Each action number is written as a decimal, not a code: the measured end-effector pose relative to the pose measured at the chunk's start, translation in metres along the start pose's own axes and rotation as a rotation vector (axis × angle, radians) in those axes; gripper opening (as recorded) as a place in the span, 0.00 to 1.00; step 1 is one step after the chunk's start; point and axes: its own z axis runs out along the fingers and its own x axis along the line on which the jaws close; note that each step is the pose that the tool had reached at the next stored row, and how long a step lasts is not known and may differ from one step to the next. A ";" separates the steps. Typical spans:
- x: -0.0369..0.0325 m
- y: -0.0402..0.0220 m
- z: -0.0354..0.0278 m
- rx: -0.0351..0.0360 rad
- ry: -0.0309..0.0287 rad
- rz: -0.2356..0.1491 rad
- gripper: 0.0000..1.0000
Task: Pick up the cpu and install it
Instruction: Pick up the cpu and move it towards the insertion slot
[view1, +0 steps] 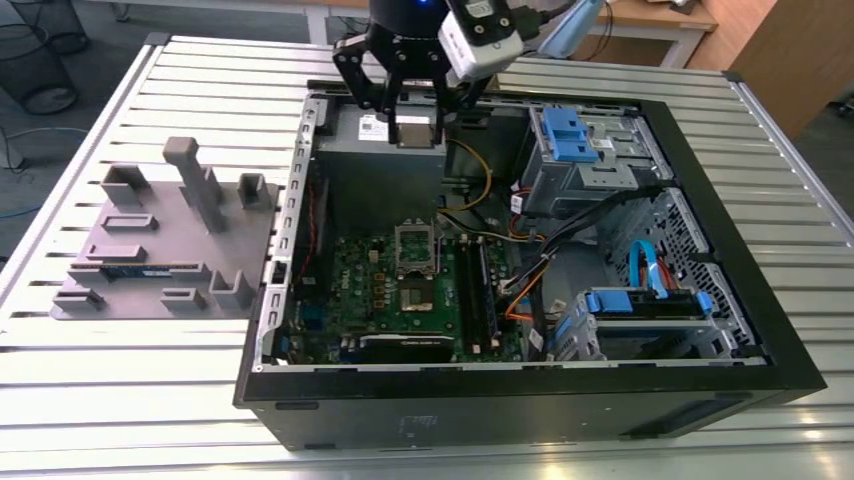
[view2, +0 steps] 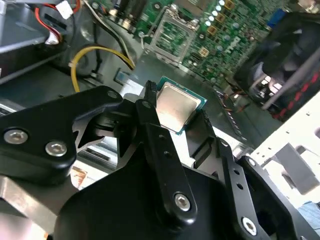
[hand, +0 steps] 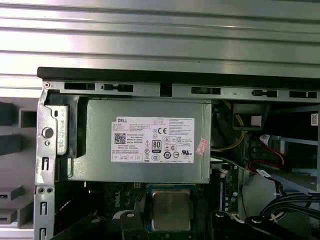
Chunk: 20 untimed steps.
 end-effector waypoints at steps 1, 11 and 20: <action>-0.0034 0.0000 0.0001 0.0000 0.0000 0.000 0.47; -0.0129 -0.0001 0.0005 0.0001 0.0000 0.000 0.47; -0.0127 -0.0125 0.0010 0.0000 0.0000 0.000 0.47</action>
